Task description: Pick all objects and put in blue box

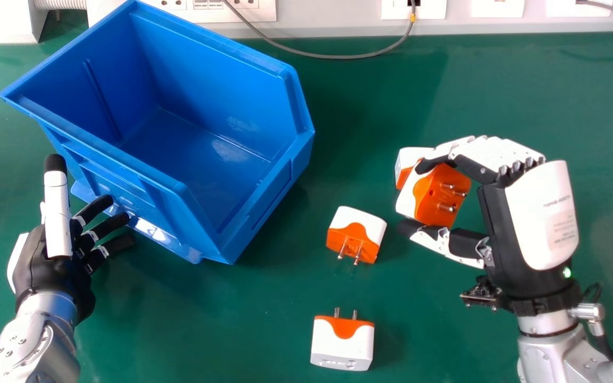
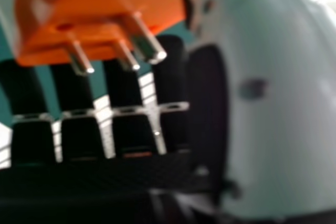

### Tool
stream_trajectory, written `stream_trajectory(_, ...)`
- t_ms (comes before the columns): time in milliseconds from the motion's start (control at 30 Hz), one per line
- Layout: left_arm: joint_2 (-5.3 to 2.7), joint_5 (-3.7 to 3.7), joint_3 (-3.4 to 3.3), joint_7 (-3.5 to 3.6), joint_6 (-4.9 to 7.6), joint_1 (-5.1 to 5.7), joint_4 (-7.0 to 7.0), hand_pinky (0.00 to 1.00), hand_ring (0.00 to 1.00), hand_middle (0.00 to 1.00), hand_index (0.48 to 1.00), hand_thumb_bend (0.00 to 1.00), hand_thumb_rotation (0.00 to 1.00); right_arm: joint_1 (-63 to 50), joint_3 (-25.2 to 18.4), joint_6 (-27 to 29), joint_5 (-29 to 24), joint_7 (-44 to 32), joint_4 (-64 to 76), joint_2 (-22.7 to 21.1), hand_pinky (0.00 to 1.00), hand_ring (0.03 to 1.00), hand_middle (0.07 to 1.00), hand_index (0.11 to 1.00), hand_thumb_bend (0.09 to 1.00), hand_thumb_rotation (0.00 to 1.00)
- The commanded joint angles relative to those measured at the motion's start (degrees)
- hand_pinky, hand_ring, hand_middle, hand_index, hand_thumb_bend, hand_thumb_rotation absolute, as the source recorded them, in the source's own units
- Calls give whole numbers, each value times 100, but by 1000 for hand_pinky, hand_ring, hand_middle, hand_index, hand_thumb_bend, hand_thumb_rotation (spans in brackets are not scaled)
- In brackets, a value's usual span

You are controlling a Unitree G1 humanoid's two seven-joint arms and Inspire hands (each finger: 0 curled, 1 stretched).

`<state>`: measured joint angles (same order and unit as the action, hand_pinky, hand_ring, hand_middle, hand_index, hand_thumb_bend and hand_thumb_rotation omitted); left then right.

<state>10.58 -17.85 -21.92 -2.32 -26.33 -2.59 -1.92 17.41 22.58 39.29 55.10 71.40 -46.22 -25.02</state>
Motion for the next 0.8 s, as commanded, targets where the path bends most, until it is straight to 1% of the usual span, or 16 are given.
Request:
stream_trajectory(0, -113, 70, 118, -28, -95, 32, -70, 634, 728, 827, 898, 872, 937, 244, 45, 106, 7, 310, -151, -88, 385, 472, 526, 472, 502, 0)
stream_trajectory(33, -136, 86, 142, -51, -56, -15, -150, 634, 728, 827, 898, 872, 937, 290, 70, 136, -1, 315, -254, -87, 385, 472, 526, 472, 502, 0)
stream_trajectory(100, -175, 114, 183, -92, -8, -81, -250, 635, 729, 827, 898, 871, 937, 364, 109, 184, -13, 327, -407, -88, 383, 474, 528, 471, 501, 0)
stream_trajectory(167, -214, 130, 215, -131, -9, -113, -254, 639, 731, 827, 898, 870, 937, 430, 145, 220, -27, 329, -521, -68, 382, 476, 529, 470, 501, 0)
stream_trajectory(233, -266, 158, 248, -183, 1, -180, -306, 639, 731, 827, 898, 870, 937, 538, 211, 182, -7, 325, -512, 37, 382, 476, 529, 470, 501, 0)
stream_trajectory(333, -319, 164, 246, -231, -13, -252, -345, 643, 734, 827, 898, 870, 937, 672, 302, -53, 79, 345, -282, 248, 381, 477, 532, 469, 501, 0)
stream_trajectory(367, -325, 162, 233, -233, -2, -299, -407, 643, 734, 827, 898, 870, 937, 749, 332, -137, 103, 343, -202, 344, 381, 477, 532, 469, 501, 0)
stream_trajectory(400, -327, 160, 219, -224, 33, -352, -505, 643, 734, 827, 898, 870, 937, 859, 364, -224, 131, 340, -149, 456, 381, 477, 532, 469, 501, 0)
stream_trajectory(467, -342, 146, 203, -206, 84, -411, -618, 644, 735, 827, 899, 870, 938, 1106, 430, -336, 161, 274, -36, 688, 381, 476, 533, 468, 501, 0)
stream_trajectory(567, -366, 145, 228, -193, 112, -433, -641, 648, 736, 827, 899, 870, 938, 1475, 559, -402, 190, 227, 7, 986, 382, 476, 535, 467, 500, 0)
stream_trajectory(633, -361, 155, 241, -176, 116, -431, -651, 648, 736, 827, 899, 870, 938, 1816, 673, -427, 210, 204, -47, 1255, 382, 476, 535, 467, 500, 0)
stream_trajectory(767, -363, 188, 265, -183, 113, -429, -649, 658, 743, 832, 902, 865, 936, 2390, 852, -409, 183, 111, -292, 1614, 378, 474, 534, 466, 500, 0)
